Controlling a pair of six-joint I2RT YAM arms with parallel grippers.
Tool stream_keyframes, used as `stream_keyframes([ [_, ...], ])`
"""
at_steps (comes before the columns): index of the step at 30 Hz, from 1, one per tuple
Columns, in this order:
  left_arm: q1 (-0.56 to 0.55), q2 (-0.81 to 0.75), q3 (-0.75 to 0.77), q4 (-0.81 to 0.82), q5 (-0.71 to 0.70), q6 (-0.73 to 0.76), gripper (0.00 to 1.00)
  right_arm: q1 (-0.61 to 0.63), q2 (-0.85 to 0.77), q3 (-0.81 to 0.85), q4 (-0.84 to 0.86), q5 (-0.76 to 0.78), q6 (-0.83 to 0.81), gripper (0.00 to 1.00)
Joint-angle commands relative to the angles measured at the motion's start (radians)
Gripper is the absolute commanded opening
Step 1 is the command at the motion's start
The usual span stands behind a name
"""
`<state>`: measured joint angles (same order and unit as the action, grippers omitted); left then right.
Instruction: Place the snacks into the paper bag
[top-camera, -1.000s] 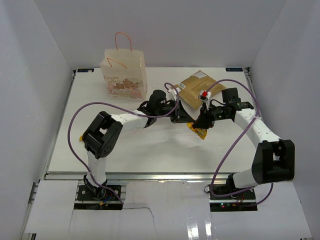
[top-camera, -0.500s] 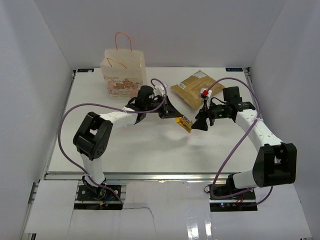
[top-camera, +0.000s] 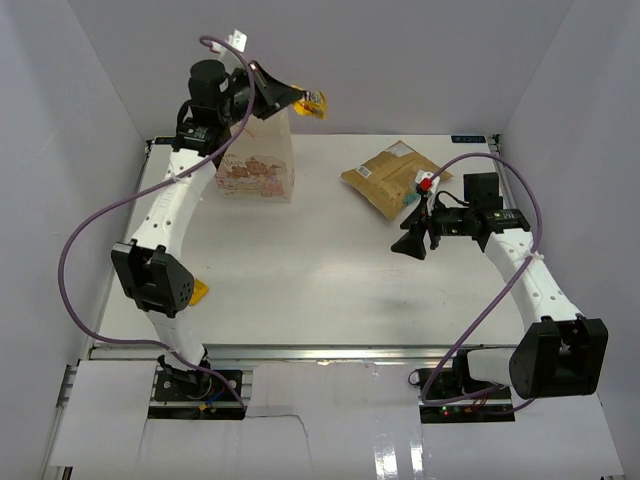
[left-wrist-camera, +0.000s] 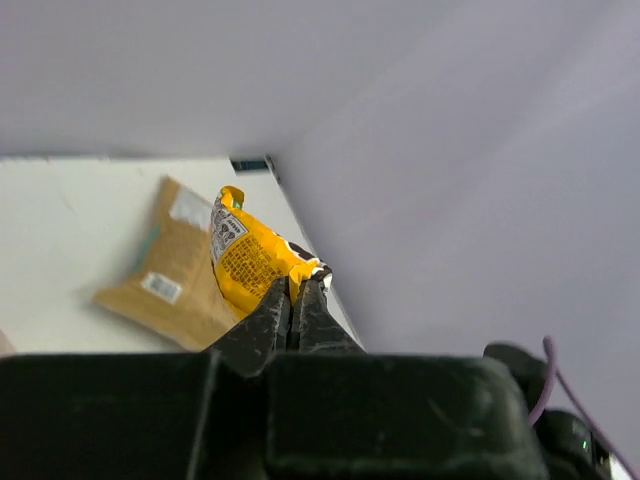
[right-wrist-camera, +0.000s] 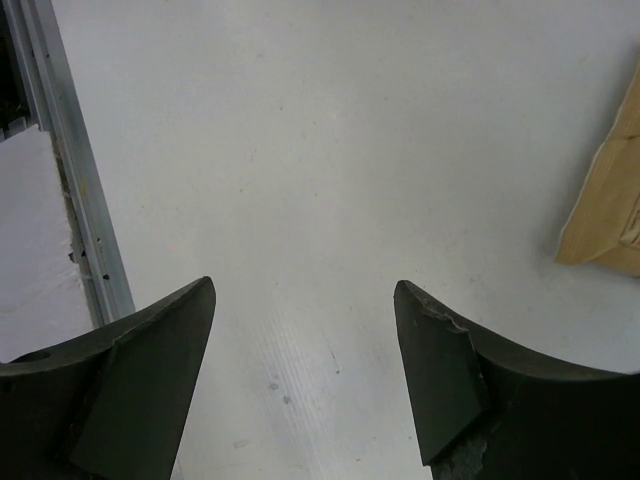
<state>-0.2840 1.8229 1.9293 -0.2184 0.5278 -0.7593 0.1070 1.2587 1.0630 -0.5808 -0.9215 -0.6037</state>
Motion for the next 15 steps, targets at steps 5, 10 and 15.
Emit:
stream_keyframes([
  [5, 0.094, 0.016, 0.146, -0.151, -0.236, -0.002, 0.00, -0.001, -0.025, -0.052, -0.011, 0.007, -0.016, 0.78],
  [10, 0.135, 0.041, 0.219, -0.183, -0.296, 0.031, 0.00, -0.003, -0.024, -0.054, -0.008, 0.023, -0.016, 0.78],
  [15, 0.155, 0.079, 0.260, -0.239, -0.315, 0.057, 0.00, -0.003, -0.015, -0.057, -0.005, 0.026, -0.011, 0.78],
])
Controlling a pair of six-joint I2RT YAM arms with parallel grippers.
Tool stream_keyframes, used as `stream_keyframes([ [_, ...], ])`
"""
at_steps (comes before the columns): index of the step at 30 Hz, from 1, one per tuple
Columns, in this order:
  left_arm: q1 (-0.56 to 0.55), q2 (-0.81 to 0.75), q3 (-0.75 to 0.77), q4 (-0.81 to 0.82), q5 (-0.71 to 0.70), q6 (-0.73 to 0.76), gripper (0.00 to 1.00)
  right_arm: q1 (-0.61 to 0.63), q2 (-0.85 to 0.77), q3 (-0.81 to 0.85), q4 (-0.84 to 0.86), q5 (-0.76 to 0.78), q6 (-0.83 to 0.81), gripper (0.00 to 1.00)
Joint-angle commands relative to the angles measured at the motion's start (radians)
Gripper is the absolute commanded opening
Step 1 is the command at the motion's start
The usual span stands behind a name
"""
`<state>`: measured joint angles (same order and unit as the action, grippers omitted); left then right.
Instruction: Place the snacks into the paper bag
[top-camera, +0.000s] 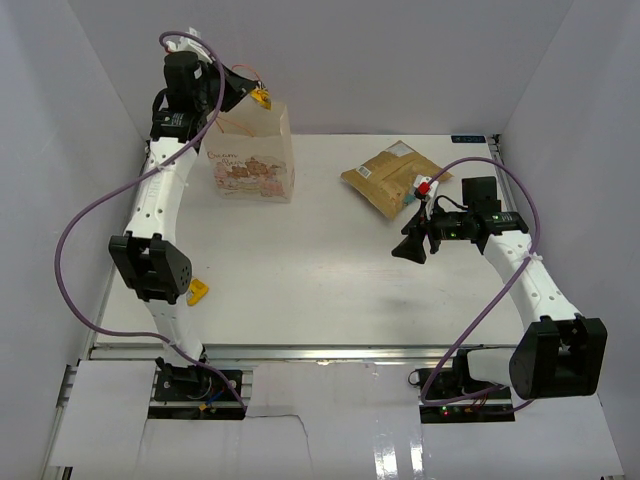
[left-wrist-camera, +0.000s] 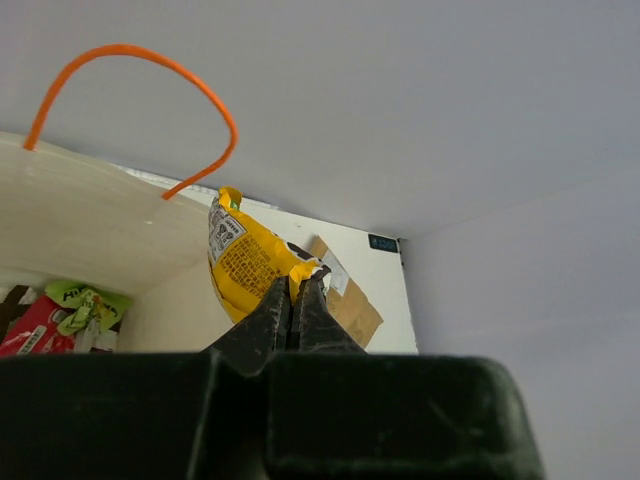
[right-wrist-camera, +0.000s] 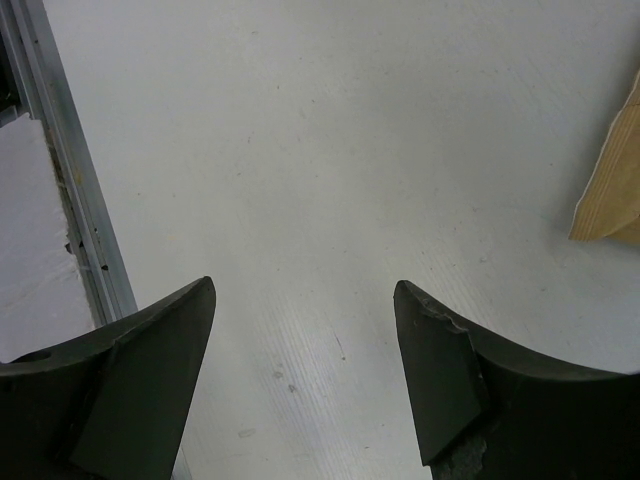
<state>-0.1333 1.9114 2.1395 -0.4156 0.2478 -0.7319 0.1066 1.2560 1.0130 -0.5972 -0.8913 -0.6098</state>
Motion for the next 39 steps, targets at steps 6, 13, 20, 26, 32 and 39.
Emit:
stream_keyframes([
  [6, 0.026, -0.006, 0.026, -0.057, -0.010, 0.008, 0.17, -0.002, -0.009, -0.002, 0.014, 0.002, 0.001, 0.78],
  [13, 0.057, -0.064, 0.086, -0.058, 0.018, -0.003, 0.74, 0.007, 0.022, 0.024, 0.007, 0.003, -0.008, 0.77],
  [20, 0.121, -0.365, -0.211, -0.143, -0.224, 0.051, 0.71, 0.033, 0.057, 0.052, 0.007, 0.052, -0.028, 0.76],
  [26, 0.202, -0.782, -0.892, -0.297, -0.527, -0.202, 0.63, 0.119, 0.124, 0.075, 0.057, 0.319, 0.100, 0.72],
  [32, 0.300, -0.786, -1.202, -0.517, -0.481, -0.408, 0.72, 0.191, 0.187, 0.070, 0.088, 0.396, 0.171, 0.71],
  [39, 0.322, -0.614, -1.242, -0.543, -0.535, -0.357, 0.86, 0.206, 0.206, 0.035, 0.120, 0.373, 0.185, 0.72],
])
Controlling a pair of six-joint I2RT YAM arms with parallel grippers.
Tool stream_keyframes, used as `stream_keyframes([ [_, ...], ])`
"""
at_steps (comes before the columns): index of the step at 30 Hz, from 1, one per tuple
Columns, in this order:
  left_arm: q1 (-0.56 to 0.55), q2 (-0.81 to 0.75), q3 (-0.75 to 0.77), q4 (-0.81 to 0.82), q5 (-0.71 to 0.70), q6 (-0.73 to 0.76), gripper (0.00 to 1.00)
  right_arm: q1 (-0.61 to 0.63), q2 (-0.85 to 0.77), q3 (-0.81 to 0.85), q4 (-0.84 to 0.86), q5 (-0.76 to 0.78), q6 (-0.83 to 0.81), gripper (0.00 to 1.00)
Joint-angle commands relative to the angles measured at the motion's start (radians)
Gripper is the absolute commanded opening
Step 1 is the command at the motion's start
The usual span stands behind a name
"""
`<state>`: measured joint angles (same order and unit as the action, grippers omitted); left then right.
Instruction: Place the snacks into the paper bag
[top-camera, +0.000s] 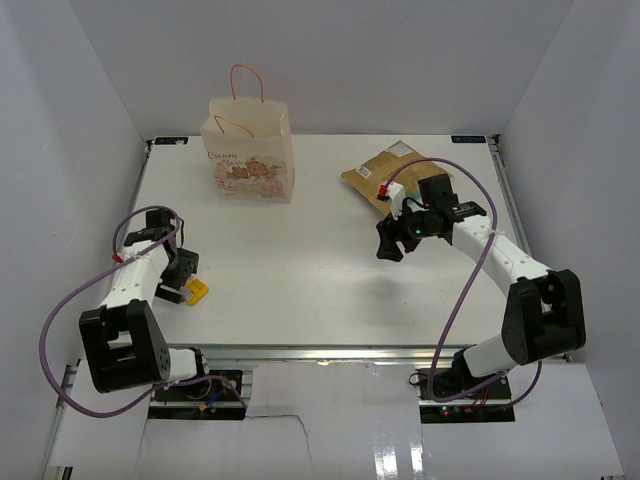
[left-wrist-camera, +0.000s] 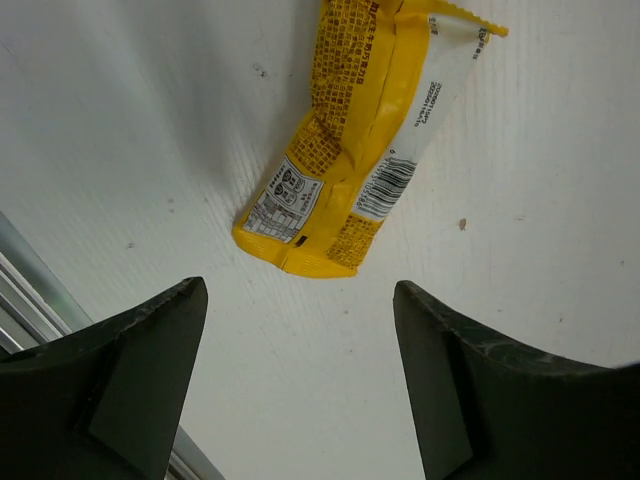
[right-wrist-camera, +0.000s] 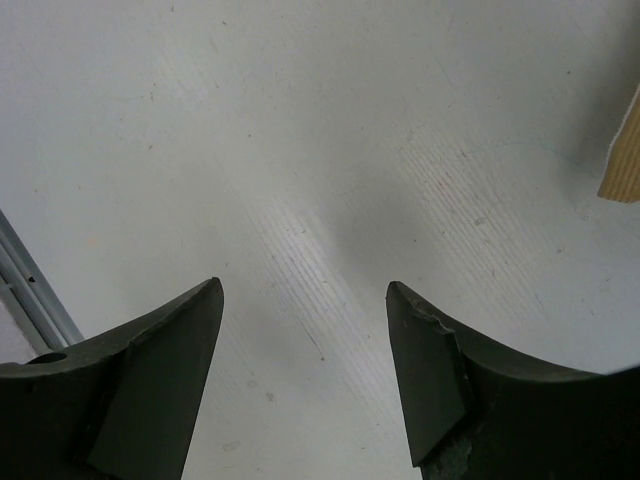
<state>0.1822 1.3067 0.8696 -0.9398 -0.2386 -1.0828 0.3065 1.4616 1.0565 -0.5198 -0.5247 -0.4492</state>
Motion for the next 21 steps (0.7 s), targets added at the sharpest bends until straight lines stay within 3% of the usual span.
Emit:
stream_keyframes([
  [1, 0.007, 0.008, 0.029, -0.019, -0.051, 0.001, 0.87, 0.005, 0.000, -0.013, 0.044, 0.006, 0.024, 0.72],
  [6, 0.007, 0.106, 0.023, 0.002, -0.050, 0.035, 0.86, 0.005, -0.004, -0.032, 0.046, 0.003, 0.021, 0.73],
  [9, 0.007, 0.156, 0.003, 0.061, -0.028, 0.076, 0.81, 0.006, -0.004, -0.035, 0.047, -0.003, 0.021, 0.73],
  [13, 0.008, 0.224, 0.000, 0.137, 0.057, 0.118, 0.59, 0.005, -0.007, -0.026, 0.037, -0.005, 0.015, 0.73],
  [14, 0.007, 0.220, -0.001, 0.150, 0.073, 0.122, 0.45, 0.005, -0.007, -0.023, 0.029, -0.006, 0.012, 0.73],
  [17, 0.007, 0.197, -0.003, 0.176, 0.105, 0.152, 0.26, 0.005, -0.017, -0.026, 0.021, -0.017, 0.006, 0.73],
  [21, 0.007, 0.148, 0.000, 0.217, 0.232, 0.242, 0.08, 0.006, -0.027, -0.018, -0.014, -0.087, -0.038, 0.72],
])
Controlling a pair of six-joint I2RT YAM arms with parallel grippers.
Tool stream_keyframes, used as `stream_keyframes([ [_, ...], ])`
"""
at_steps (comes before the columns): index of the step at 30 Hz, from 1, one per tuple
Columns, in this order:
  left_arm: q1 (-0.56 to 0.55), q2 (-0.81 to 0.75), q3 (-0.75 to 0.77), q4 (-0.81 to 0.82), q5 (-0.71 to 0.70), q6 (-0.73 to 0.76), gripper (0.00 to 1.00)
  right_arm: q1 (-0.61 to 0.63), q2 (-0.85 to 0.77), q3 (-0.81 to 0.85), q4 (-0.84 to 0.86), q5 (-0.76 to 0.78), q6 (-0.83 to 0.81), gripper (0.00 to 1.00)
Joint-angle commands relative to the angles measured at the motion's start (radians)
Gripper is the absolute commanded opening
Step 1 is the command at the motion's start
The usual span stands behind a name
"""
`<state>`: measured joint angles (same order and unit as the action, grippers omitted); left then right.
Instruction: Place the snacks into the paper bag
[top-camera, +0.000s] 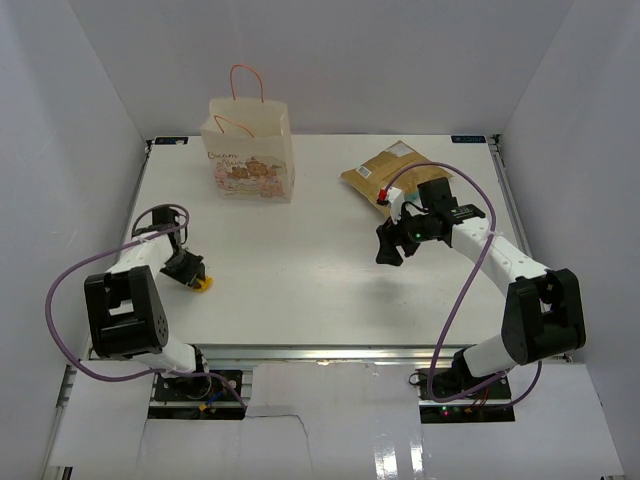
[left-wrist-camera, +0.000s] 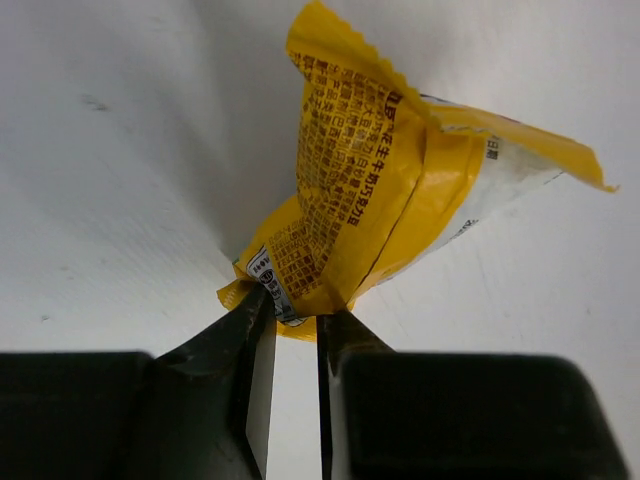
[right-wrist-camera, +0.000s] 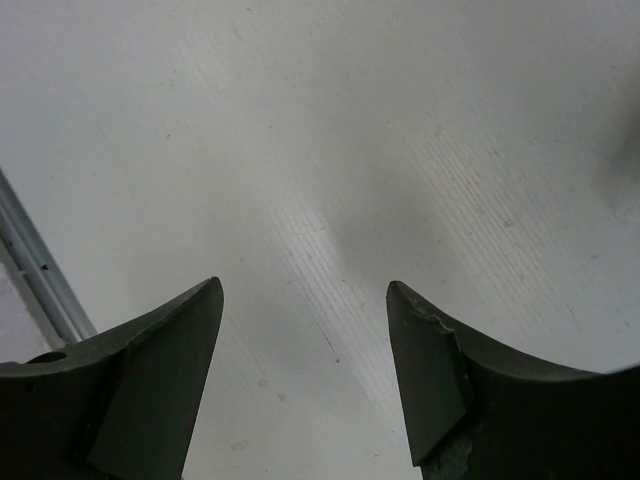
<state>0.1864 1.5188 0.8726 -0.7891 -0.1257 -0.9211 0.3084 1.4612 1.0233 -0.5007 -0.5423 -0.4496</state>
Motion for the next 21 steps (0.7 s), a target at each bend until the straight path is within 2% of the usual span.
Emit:
stream_keyframes([
  [1, -0.002, -0.078, -0.006, 0.114, 0.185, 0.111, 0.06, 0.005, -0.028, 0.023, -0.053, -0.103, -0.059, 0.72],
  [3, -0.021, -0.133, -0.024, 0.189, 0.311, 0.207, 0.03, 0.003, -0.038, 0.046, -0.120, -0.255, -0.122, 0.72],
  [4, -0.053, -0.152, -0.036, 0.293, 0.486, 0.241, 0.03, 0.003, -0.044, 0.049, -0.134, -0.304, -0.179, 0.71],
  [5, -0.076, -0.189, -0.052, 0.360, 0.588, 0.264, 0.03, 0.003, -0.058, 0.052, -0.142, -0.391, -0.202, 0.71],
  [6, -0.099, -0.203, -0.093, 0.502, 0.689, 0.274, 0.03, 0.003, -0.064, 0.052, -0.144, -0.428, -0.221, 0.71],
  [7, -0.163, -0.212, -0.112, 0.564, 0.844, 0.269, 0.03, 0.003, -0.068, 0.052, -0.142, -0.461, -0.250, 0.71],
  [8, -0.220, -0.216, -0.125, 0.623, 0.895, 0.263, 0.03, 0.004, -0.071, 0.054, -0.136, -0.513, -0.253, 0.71],
  [10, -0.350, -0.207, -0.147, 0.726, 0.954, 0.268, 0.03, 0.005, -0.070, 0.066, -0.104, -0.556, -0.213, 0.70],
  [12, -0.428, -0.171, -0.165, 0.833, 0.991, 0.265, 0.03, 0.008, -0.070, 0.064, -0.026, -0.535, -0.106, 0.69],
  [13, -0.503, -0.158, -0.179, 0.858, 0.992, 0.255, 0.02, 0.012, -0.065, 0.057, 0.081, -0.472, 0.055, 0.69],
  [16, -0.638, -0.102, -0.169, 0.926, 0.962, 0.252, 0.02, 0.024, -0.045, 0.067, 0.235, -0.314, 0.350, 0.68],
  [17, -0.666, -0.082, -0.155, 0.926, 0.931, 0.255, 0.02, 0.034, -0.032, 0.075, 0.246, -0.250, 0.497, 0.68],
  [19, -0.729, -0.019, -0.106, 0.927, 0.910, 0.252, 0.02, 0.064, -0.029, 0.083, 0.272, -0.124, 0.625, 0.72],
  [21, -0.772, 0.021, -0.072, 0.927, 0.896, 0.254, 0.03, 0.081, -0.024, 0.080, 0.289, -0.134, 0.701, 0.77],
])
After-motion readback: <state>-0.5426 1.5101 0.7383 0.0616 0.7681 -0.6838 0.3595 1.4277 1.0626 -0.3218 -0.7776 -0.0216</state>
